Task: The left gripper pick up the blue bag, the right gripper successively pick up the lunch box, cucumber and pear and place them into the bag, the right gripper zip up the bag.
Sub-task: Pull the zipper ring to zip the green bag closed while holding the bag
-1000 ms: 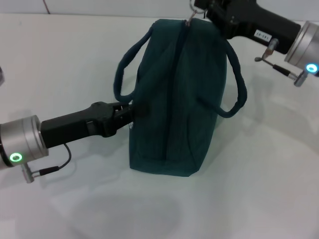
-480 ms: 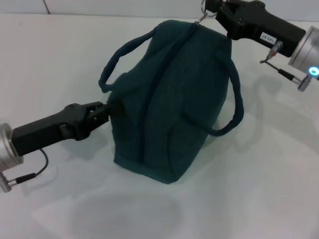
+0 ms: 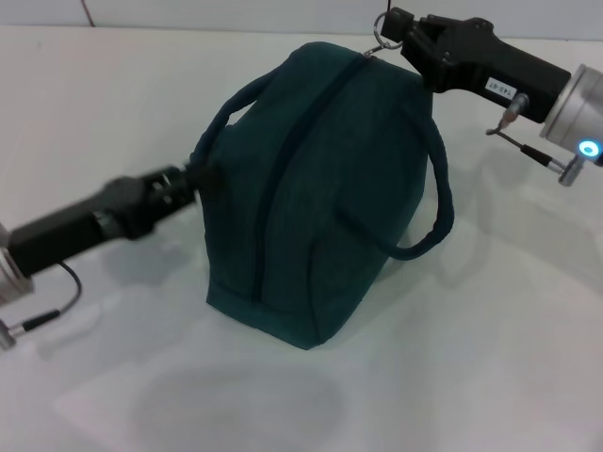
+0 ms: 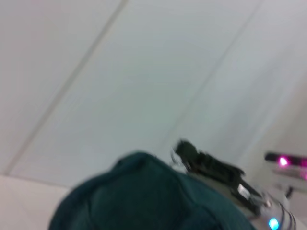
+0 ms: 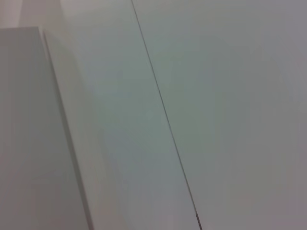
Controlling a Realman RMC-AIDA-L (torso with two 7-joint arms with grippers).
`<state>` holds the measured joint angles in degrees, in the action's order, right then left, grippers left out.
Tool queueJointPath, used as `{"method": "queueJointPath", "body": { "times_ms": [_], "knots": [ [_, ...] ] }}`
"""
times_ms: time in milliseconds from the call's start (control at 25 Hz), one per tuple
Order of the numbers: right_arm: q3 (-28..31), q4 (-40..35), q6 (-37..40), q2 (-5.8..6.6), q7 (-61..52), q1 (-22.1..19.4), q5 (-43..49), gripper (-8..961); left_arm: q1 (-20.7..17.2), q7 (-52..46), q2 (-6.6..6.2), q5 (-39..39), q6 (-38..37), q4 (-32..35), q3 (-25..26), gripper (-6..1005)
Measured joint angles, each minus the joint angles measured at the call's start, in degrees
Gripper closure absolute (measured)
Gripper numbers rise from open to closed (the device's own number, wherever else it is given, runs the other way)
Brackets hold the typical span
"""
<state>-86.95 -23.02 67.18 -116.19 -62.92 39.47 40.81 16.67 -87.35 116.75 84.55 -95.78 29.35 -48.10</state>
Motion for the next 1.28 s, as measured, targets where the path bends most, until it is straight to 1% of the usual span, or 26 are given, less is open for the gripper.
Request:
{"method": "queueJointPath", "body": {
  "times_ms": [160, 200, 280, 400, 520, 600, 720, 800, 880, 1040, 1280],
  "knots": [
    [0.0, 0.0, 0.8, 0.0, 0.0, -0.9, -0.2, 940, 0.1, -3.0, 0.04, -0.2, -0.2, 0.5, 5.4, 791],
    [0.0, 0.0, 0.8, 0.0, 0.0, -0.9, -0.2, 939, 0.1, -3.5, 0.02, -0.3, -0.2, 0.5, 6.1, 786],
    [0.2, 0.0, 1.2, 0.0, 0.0, -1.1, -0.2, 939, 0.6, -5.1, 0.0, -0.8, -0.3, 0.7, 8.1, 692],
    [0.2, 0.0, 1.8, 0.0, 0.0, -1.3, -0.2, 939, 3.1, -6.8, -0.06, -1.1, -0.1, 0.6, 8.5, 552],
    [0.2, 0.0, 2.3, 0.0, 0.0, -1.4, -0.2, 939, 7.7, -10.0, 0.08, 1.1, 1.2, 0.0, 8.0, 316],
    [0.3, 0.0, 2.5, 0.0, 0.0, -1.4, -0.2, 939, 10.5, -11.9, 0.48, 3.7, 2.8, 0.0, 8.0, 300],
    [0.4, 0.0, 2.8, 0.0, 0.2, -1.9, -0.2, 939, 14.7, -13.6, 1.53, 8.6, 5.9, 0.0, 8.0, 277],
    [0.4, 0.0, 3.0, 0.0, 0.3, -2.1, -0.3, 939, 16.9, -14.1, 2.17, 10.9, 7.6, 0.0, 8.0, 269],
    [0.4, 0.0, 3.2, 0.0, 0.4, -2.1, -0.4, 939, 18.3, -14.6, 2.49, 12.0, 9.4, -0.1, 8.0, 268],
    [0.4, 0.0, 3.6, 0.0, 0.4, -2.5, -0.5, 939, 19.6, -15.1, 2.53, 12.4, 10.5, -0.6, 8.0, 268],
    [0.4, 0.0, 3.9, 0.0, 0.5, -2.7, -1.1, 939, 19.8, -15.5, 2.54, 12.5, 12.3, -0.7, 7.4, 268]
  ]
}}
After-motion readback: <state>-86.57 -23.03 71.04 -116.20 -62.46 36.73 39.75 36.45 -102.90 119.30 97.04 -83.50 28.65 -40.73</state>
